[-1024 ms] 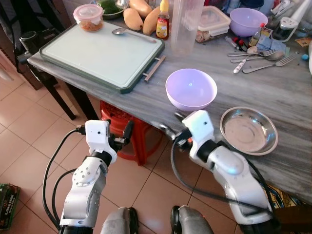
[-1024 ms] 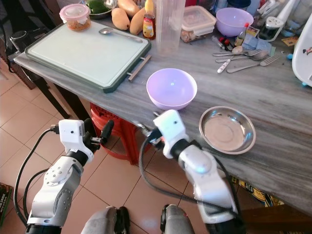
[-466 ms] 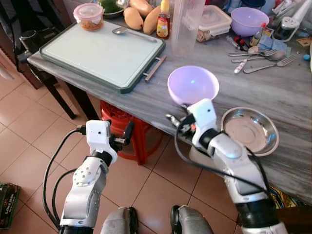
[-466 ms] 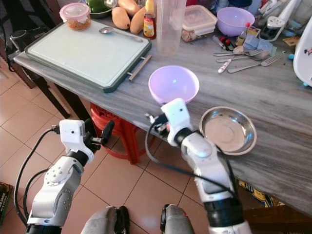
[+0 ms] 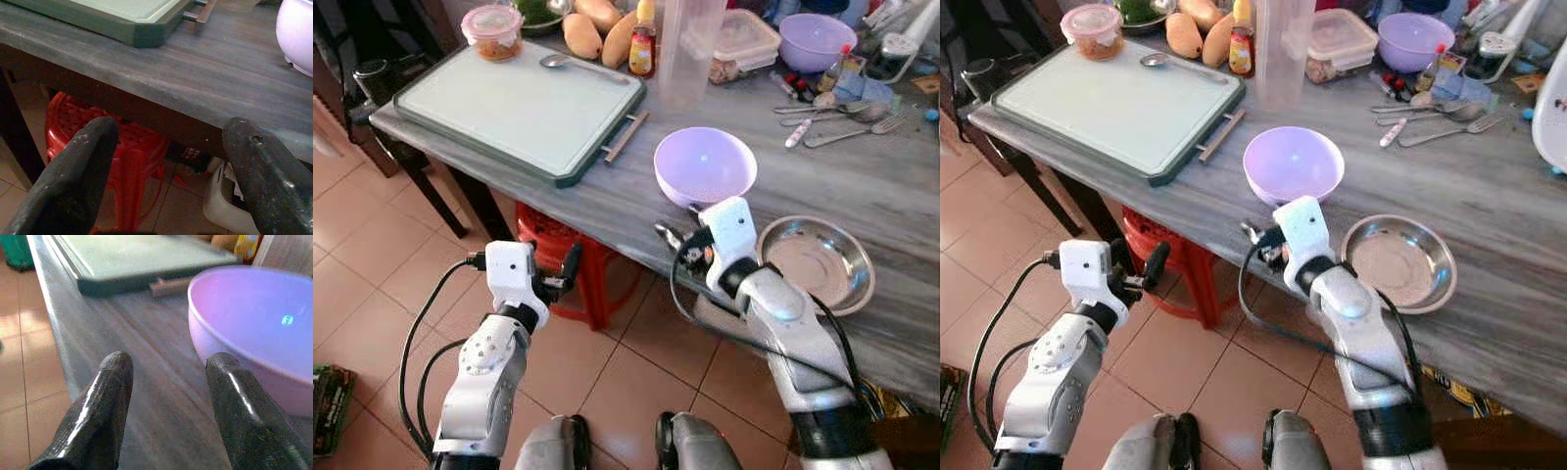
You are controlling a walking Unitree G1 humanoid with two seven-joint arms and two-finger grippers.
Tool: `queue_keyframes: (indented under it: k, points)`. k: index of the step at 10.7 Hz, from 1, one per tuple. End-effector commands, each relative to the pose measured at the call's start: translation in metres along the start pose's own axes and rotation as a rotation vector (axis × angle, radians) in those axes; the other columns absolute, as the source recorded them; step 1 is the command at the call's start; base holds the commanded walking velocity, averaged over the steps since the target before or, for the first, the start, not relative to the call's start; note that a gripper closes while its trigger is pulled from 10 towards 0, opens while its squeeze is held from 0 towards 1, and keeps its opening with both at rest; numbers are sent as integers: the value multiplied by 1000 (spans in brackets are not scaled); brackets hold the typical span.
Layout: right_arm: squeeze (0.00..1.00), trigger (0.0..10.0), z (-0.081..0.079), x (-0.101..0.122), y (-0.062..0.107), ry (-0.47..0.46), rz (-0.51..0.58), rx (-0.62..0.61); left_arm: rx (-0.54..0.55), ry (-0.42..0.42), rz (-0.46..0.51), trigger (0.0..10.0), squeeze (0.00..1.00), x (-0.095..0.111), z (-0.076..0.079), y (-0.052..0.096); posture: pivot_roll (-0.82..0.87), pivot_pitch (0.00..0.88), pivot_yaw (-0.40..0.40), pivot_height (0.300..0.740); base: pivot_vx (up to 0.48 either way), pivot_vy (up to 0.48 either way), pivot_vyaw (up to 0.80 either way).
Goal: Setting the table
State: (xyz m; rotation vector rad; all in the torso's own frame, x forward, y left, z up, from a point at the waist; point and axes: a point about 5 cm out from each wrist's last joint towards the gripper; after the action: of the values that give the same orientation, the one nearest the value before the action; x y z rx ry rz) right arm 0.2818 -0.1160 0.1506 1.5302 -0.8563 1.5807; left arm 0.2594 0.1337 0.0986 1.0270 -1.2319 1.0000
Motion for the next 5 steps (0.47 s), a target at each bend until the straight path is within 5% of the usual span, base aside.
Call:
queue_keyframes:
  k: [1,5]
  points:
    - [0,10000,-5,11,7,23,64,-11,5,-14,-8,10000,0,0,-1,3,-59,172,14,740,0,0,0]
    - [0,10000,10,15,42,118,138,-285,-1,-12,-7,10000,0,0,-1,0,-80,170,19,740,0,0,0]
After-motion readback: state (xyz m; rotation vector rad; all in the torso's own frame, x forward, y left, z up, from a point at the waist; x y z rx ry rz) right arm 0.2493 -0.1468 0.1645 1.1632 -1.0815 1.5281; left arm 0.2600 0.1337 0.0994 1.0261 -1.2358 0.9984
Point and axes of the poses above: a point about 5 cm out from each wrist's last joint towards the gripper, its own y axis pointing back from the gripper into the wrist, its own x axis along the axis of the wrist's last joint, z = x × y, and after that the axes turned 6 degrees about -y, right-handed
